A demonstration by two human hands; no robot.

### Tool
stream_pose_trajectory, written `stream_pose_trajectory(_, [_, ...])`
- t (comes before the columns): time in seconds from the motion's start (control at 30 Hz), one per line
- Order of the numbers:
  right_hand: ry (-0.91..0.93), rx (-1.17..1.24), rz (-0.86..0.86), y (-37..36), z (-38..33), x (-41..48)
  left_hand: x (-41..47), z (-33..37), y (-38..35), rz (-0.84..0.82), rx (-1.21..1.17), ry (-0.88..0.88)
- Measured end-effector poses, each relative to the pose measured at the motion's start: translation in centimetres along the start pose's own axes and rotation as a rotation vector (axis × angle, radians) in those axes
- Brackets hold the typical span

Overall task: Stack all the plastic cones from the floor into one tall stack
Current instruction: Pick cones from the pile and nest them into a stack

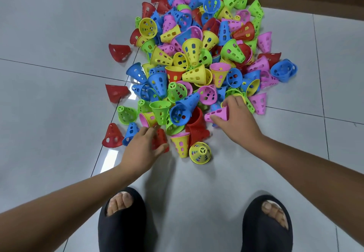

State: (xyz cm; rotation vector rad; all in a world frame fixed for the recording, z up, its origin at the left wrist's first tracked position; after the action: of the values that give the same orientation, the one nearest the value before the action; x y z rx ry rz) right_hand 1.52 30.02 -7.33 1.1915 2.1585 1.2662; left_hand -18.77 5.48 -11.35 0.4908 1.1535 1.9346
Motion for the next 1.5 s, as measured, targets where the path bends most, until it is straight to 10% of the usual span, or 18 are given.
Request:
stream_pose_trajectory(0.8, [-0.183,-0.120,-0.188,-2.4,7.9,-8.9,-2.9,-1.6,-1.5,-0.191,-0.171,0.237])
stream_pose_trajectory(1.23, [-0.190,0.515,-0.111,2.4,-3.5,-9.2,-2.3,3.8,3.6,0.033,-0.550,0.131])
stream_pose_trajectory(1.5, [-0.102,0.445,-0.263,-0.6,-4.2,-10.8,-2.5,8.3,4.6,0.051,-0.641,0.012])
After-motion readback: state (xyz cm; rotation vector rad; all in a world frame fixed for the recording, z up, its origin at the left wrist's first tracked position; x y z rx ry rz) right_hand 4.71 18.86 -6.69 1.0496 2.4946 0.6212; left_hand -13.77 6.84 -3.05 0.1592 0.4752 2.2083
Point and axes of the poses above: each hand's wrist, its own x-axis towards the middle knuckle, its own y-axis out of the back of the hand, z = x × y, the point moved 8 cm from there along x, towards the middle knuckle, and after that the axes turned 10 degrees about z, right-handed, at the moved point
